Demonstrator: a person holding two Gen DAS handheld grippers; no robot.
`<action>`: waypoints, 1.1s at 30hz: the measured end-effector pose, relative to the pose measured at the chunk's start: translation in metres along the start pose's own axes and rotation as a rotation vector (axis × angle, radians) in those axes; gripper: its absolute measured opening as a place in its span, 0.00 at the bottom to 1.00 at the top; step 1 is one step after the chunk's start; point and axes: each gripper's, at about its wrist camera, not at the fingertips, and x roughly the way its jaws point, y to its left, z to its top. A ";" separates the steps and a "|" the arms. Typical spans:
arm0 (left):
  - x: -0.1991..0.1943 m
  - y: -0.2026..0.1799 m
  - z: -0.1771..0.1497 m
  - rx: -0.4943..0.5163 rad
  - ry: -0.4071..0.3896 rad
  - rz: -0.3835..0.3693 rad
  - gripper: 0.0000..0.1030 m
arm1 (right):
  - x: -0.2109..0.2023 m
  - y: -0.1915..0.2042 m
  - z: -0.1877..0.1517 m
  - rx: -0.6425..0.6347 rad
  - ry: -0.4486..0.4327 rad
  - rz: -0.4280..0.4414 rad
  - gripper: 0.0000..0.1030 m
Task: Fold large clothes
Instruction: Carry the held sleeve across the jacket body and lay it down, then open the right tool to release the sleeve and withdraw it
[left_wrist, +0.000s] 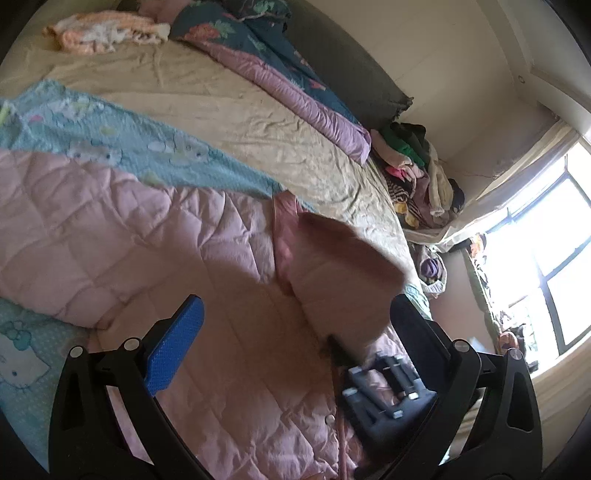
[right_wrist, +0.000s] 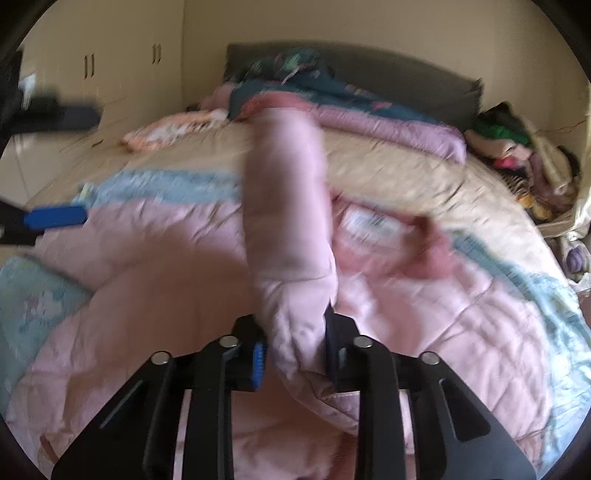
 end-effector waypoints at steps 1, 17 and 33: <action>0.002 0.001 -0.001 -0.007 0.007 0.002 0.92 | 0.003 0.004 -0.003 -0.009 0.013 0.014 0.34; 0.080 0.029 -0.051 -0.077 0.231 0.141 0.91 | -0.062 -0.073 -0.044 0.138 0.023 0.070 0.84; 0.084 -0.024 -0.021 0.360 0.106 0.383 0.10 | -0.055 -0.187 -0.068 0.352 0.141 -0.084 0.84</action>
